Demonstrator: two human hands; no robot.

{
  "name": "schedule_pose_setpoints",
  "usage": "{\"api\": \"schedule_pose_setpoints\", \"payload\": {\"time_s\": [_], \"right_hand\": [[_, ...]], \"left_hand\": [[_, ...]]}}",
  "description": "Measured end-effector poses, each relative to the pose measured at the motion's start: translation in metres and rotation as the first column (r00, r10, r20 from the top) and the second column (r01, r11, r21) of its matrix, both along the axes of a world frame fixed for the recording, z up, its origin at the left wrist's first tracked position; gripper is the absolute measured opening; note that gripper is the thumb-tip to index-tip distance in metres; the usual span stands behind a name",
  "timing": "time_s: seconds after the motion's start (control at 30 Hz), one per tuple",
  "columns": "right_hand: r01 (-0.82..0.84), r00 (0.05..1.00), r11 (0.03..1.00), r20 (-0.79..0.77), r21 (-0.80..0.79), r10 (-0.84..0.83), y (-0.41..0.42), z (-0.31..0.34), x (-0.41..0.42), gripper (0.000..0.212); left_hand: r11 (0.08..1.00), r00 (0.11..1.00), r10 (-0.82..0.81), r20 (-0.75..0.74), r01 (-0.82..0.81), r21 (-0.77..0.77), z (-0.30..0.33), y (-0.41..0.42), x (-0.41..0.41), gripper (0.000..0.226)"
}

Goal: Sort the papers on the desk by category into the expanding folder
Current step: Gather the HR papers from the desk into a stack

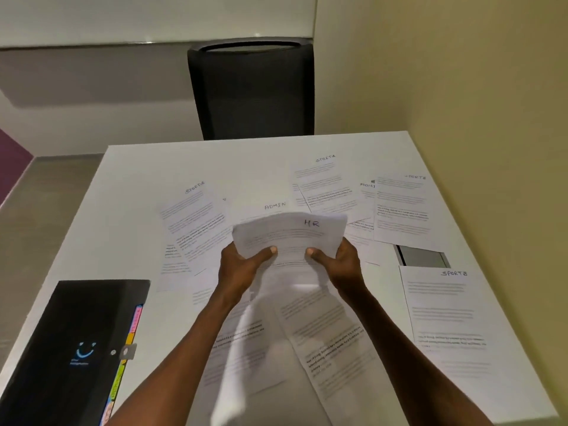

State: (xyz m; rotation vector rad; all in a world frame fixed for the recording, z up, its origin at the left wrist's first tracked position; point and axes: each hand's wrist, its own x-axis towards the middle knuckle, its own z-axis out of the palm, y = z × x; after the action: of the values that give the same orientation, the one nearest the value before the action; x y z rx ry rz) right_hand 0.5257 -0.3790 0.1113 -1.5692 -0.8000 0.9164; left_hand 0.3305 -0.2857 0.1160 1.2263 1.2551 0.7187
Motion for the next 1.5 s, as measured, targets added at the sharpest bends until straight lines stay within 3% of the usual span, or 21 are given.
{"api": "schedule_pose_setpoints", "payload": {"time_s": [0.27, 0.43, 0.6, 0.8, 0.9, 0.97, 1.07, 1.17, 1.27, 1.37, 1.43, 1.5], "right_hand": [[0.037, 0.997, 0.999, -0.076, 0.04, -0.034, 0.006, -0.013, -0.008, 0.032], [0.102, 0.995, 0.991, 0.002, -0.089, -0.103, -0.002, -0.035, -0.016, 0.038], [0.091, 0.996, 0.994, 0.015, -0.055, -0.09, 0.006, -0.021, -0.009, 0.028], [0.069, 0.979, 0.961, 0.203, -0.267, -0.014, 0.009, -0.034, 0.018, 0.02], [-0.018, 0.985, 0.958, 0.158, -0.285, 0.065, 0.013, -0.037, 0.028, 0.021], [-0.028, 0.986, 0.939, 0.144, -0.343, 0.082, 0.023, -0.041, 0.038, 0.032], [0.074, 0.97, 0.906, 0.241, -0.416, 0.031, 0.047, -0.052, 0.062, 0.039], [0.094, 0.881, 0.864, 0.445, -0.495, 0.159, 0.07, -0.063, 0.088, 0.031], [0.046, 0.782, 0.834, 0.539, -0.549, 0.312, 0.09, -0.079, 0.099, 0.038], [-0.037, 0.616, 0.799, 0.616, -0.6, 0.491, 0.11, -0.091, 0.091, 0.045], [-0.047, 0.493, 0.744, 0.632, -0.666, 0.598, 0.122, -0.097, 0.081, 0.049], [-0.056, 0.471, 0.665, 0.568, -0.745, 0.675, 0.127, -0.107, 0.071, 0.053]], "left_hand": [[0.998, 0.998, -0.033, 0.06, 0.03, 0.058, -0.015, -0.003, 0.01, 0.036], [0.993, 0.994, -0.092, -0.052, 0.096, 0.063, -0.031, -0.009, 0.013, 0.03], [0.995, 0.991, -0.095, -0.09, 0.097, 0.021, -0.026, 0.007, 0.023, 0.039], [0.992, 0.99, -0.127, -0.054, 0.125, -0.035, -0.017, 0.028, 0.023, 0.025], [0.985, 0.986, -0.16, -0.04, 0.157, -0.07, -0.023, 0.036, 0.022, 0.023], [0.987, 0.993, -0.117, -0.028, 0.113, -0.114, -0.026, 0.04, 0.024, 0.025], [0.989, 1.0, 0.004, -0.031, -0.009, -0.149, -0.031, 0.055, 0.025, 0.022], [0.978, 0.994, 0.096, -0.056, -0.105, -0.182, -0.037, 0.074, 0.019, 0.022], [0.969, 0.984, 0.147, -0.1, -0.164, -0.187, -0.042, 0.092, 0.003, 0.028], [0.962, 0.973, 0.197, -0.117, -0.215, -0.169, -0.042, 0.103, -0.011, 0.023], [0.951, 0.966, 0.234, -0.11, -0.251, -0.18, -0.046, 0.11, -0.019, 0.022], [0.939, 0.962, 0.26, -0.082, -0.272, -0.211, -0.052, 0.116, -0.024, 0.022]]}}
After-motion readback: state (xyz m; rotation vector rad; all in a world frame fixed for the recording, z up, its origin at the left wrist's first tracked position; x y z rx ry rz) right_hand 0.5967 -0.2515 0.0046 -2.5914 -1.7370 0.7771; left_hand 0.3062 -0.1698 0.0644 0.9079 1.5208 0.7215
